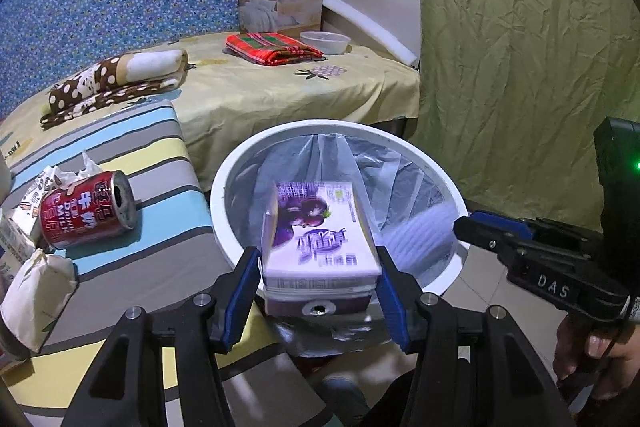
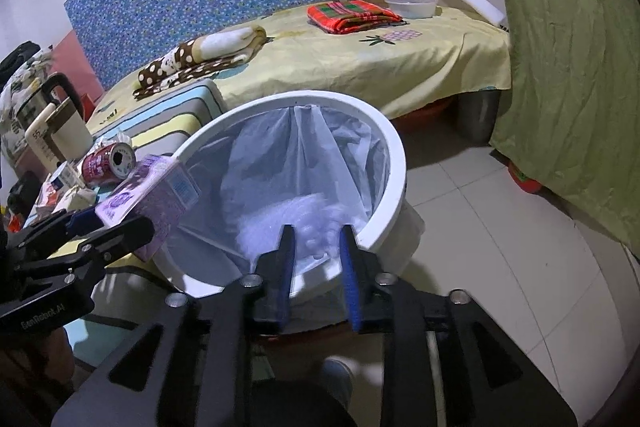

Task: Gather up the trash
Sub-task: 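Carry carton and foam sleeve over the white bin and open both tools, then withdraw both open tools from the bin back toward the table items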

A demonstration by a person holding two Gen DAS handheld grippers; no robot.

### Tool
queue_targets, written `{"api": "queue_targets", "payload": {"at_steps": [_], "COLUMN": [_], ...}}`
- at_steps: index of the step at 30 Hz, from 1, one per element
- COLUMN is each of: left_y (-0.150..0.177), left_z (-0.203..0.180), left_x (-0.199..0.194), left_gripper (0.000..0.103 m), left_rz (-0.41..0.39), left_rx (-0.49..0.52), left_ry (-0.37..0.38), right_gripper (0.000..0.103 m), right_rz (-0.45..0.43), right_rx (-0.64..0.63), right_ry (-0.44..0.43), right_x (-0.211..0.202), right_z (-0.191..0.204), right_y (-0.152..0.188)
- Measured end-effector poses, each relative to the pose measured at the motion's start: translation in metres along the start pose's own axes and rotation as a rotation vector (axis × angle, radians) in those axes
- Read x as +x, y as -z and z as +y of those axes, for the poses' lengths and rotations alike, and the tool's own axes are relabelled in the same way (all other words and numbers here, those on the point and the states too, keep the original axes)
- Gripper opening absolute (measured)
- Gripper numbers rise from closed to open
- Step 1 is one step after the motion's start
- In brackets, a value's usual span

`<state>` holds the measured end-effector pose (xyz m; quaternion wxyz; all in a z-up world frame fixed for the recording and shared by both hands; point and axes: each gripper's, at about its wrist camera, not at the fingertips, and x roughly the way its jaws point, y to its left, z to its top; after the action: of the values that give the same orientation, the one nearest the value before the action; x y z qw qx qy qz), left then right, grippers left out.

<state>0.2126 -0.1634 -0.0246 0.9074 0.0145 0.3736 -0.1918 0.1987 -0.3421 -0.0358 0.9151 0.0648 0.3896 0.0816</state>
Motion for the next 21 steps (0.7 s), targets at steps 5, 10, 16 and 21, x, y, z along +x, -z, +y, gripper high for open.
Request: {"api": "queue_targets", "payload": {"at_steps": [5, 10, 16, 21], "left_y": [0.0, 0.001, -0.001, -0.001], "left_z": [0.0, 0.004, 0.006, 0.008], "left_x": [0.001, -0.002, -0.01, -0.018], "left_gripper": [0.056, 0.056, 0.07, 0.076], "left_rz": [-0.007, -0.02, -0.053, -0.075], "left_rx": [0.003, -0.009, -0.018, -0.031], "left_ry": [-0.009, -0.007, -0.009, -0.003], "right_gripper": [0.037, 0.039, 0.046, 0.048], "right_rz": [-0.012, -0.026, -0.036, -0.042], "right_rx": [0.006, 0.016, 0.012, 0.001], "right_ry": [-0.008, -0.018, -0.042, -0.05], "right_x": [-0.004, -0.006, -0.011, -0.016], "right_z": [-0.001, 0.001, 0.008, 0.013], "right_y": [0.0, -0.003, -0.001, -0.001]}}
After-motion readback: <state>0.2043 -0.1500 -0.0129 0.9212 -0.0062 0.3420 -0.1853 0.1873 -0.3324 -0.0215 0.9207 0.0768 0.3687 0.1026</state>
